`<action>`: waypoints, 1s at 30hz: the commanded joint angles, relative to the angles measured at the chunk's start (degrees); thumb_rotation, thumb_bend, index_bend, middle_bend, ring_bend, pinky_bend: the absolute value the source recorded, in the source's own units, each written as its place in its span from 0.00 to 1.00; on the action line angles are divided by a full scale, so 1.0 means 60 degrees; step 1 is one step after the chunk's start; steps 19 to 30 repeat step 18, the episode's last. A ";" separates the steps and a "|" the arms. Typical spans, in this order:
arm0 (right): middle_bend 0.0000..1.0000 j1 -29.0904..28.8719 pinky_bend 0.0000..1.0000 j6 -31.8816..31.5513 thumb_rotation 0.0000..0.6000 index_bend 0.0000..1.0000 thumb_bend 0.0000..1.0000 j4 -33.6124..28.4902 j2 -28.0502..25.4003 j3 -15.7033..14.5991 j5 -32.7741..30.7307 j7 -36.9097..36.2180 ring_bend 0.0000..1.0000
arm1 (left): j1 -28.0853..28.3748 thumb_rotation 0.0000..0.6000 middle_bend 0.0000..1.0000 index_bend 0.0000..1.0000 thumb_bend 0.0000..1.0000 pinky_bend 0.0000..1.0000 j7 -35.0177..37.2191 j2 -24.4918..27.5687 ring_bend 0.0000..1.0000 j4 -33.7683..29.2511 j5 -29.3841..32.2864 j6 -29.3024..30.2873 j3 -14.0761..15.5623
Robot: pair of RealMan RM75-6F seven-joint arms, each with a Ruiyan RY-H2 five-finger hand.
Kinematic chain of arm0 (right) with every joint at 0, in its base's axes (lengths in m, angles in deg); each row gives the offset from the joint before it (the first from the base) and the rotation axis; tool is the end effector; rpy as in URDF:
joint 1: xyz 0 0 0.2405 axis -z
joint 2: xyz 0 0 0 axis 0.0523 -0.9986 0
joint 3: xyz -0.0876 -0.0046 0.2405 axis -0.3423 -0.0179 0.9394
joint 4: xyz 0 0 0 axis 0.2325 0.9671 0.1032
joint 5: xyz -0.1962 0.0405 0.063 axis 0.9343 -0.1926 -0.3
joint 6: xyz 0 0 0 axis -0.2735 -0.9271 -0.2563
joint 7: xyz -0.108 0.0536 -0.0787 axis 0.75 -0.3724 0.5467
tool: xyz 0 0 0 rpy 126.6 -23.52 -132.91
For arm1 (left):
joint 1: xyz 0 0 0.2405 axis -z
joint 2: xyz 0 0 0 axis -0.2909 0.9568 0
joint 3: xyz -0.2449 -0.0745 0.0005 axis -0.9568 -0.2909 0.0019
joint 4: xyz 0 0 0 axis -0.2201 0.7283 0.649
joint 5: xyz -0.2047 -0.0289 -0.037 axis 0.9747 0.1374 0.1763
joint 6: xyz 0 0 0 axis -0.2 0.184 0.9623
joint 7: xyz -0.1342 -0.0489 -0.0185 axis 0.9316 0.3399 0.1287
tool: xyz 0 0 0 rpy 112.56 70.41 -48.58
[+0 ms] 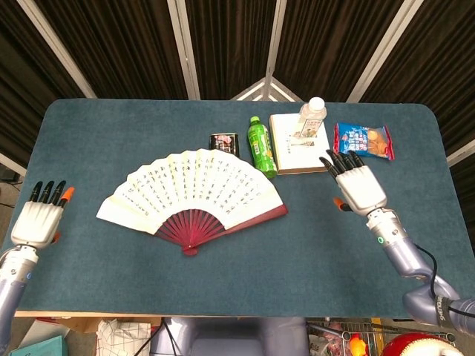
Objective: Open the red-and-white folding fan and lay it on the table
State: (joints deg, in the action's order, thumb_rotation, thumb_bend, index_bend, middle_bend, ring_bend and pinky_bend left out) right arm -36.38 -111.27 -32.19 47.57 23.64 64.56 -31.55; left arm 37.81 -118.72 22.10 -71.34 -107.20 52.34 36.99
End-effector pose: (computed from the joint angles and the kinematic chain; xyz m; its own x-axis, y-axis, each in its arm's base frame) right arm -0.2083 -0.3619 0.1128 0.6394 -0.0628 0.7663 -0.7324 -0.3530 0.5822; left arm -0.3217 0.2711 0.1228 0.8317 0.1926 0.5208 0.5456 -0.1090 -0.8309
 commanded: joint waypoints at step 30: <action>0.05 0.4244 0.09 -0.4793 1.00 0.08 0.28 -0.0059 0.0407 -0.1560 0.1234 -0.0906 0.09 | -0.3566 1.00 0.00 0.10 0.07 0.00 0.2582 0.1222 0.00 -0.2528 -0.0330 0.5029 0.0075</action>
